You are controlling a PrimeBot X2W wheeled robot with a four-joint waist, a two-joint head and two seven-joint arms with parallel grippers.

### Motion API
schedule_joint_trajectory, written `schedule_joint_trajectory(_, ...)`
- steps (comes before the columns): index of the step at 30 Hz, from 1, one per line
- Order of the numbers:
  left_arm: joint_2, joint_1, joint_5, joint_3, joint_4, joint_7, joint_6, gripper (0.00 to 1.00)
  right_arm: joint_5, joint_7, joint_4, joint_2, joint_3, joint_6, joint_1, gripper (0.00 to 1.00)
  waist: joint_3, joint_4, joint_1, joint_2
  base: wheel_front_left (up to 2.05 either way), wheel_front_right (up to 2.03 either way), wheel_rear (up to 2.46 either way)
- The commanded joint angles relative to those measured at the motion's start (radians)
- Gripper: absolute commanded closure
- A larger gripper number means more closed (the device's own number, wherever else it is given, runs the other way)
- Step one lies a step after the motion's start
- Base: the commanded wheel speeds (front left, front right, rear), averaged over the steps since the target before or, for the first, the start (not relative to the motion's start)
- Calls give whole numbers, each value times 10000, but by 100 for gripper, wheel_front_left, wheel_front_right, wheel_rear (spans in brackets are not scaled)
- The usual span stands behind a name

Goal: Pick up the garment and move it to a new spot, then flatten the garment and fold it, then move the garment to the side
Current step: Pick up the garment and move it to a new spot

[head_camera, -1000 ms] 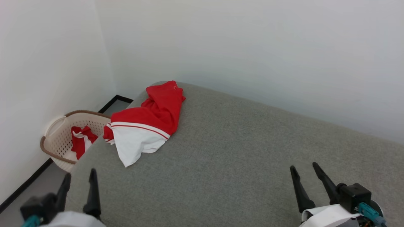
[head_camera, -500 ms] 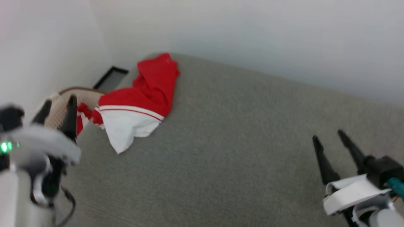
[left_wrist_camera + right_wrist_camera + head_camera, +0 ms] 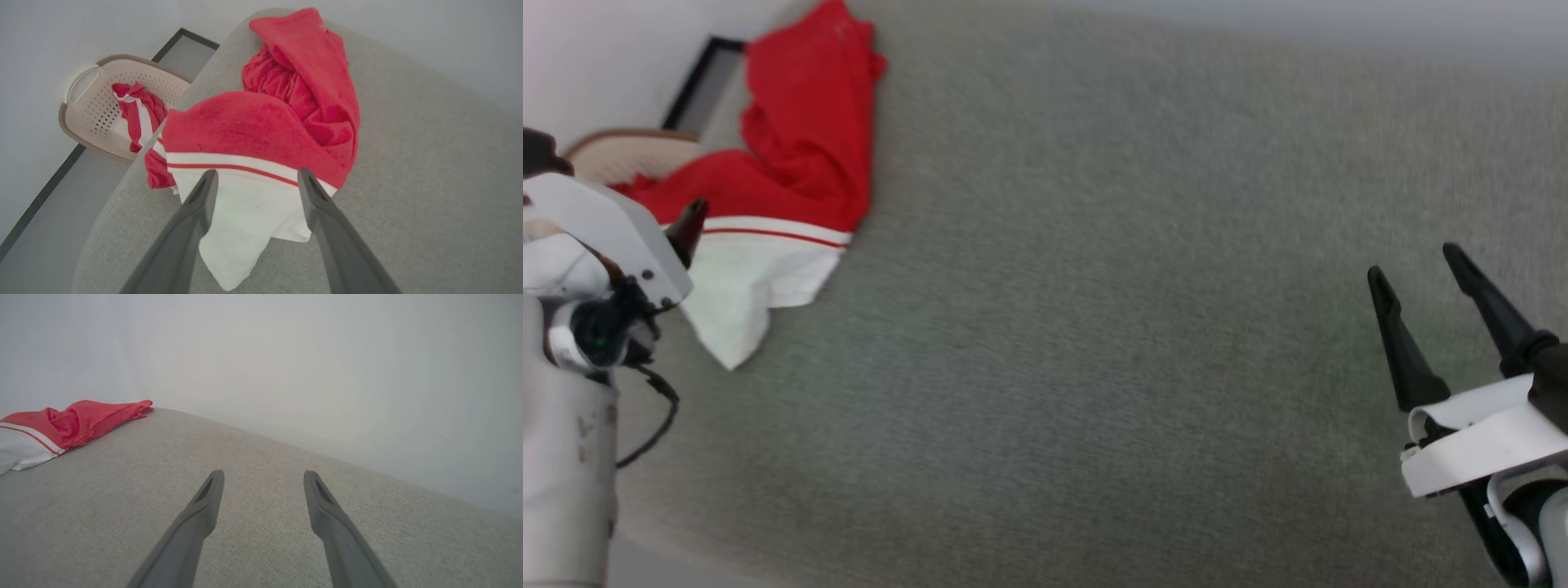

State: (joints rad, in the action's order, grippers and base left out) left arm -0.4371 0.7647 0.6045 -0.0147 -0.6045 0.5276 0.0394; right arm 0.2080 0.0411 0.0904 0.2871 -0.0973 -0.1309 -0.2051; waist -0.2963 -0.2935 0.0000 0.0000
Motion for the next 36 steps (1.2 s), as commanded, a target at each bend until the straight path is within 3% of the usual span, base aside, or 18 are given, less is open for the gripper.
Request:
schedule_joint_trajectory(1, -127, 391, -137, 70, -613, 163, -115, 0, -7, -114, 220, 112, 20, 3, -205, 0, -1084, 756, 0, 0, 0, 0, 0)
schedule_joint_trajectory(8, -163, 1455, -322, 375, -2859, 323, -148, 0, -27, -548, 917, 381, 182, 3, -292, 0, -1672, 970, 0, 0, 0, 0, 0)
schedule_joint_trajectory(19, 292, 2311, -370, 662, -5385, -194, -24, 0, -27, -930, 1375, 513, 332, 1, -220, 0, -1889, 1010, 0, 0, 0, 0, 0)
schedule_joint_trajectory(20, 346, 2370, -293, 623, -5552, -223, -7, 27, -23, -938, 1380, 517, 346, 3, -223, 0, -1884, 1000, 0, 0, 0, 0, 0)
schedule_joint_trajectory(21, 374, 2430, -238, 600, -5700, -291, 51, 68, -23, -959, 1377, 521, 357, 3, -221, 0, -1868, 989, 0, 0, 0, 0, 0)
schedule_joint_trajectory(22, 376, 2483, -195, 568, -5825, -368, 37, 100, -31, -970, 1368, 517, 366, 3, -207, 0, -1841, 975, 0, 0, 0, 0, 0)
schedule_joint_trajectory(36, -584, 3440, -750, 1075, -6046, -1672, 416, 100, 63, -563, 763, 91, 277, 3, 225, 0, -569, 656, 0, 0, 0, 0, 0)
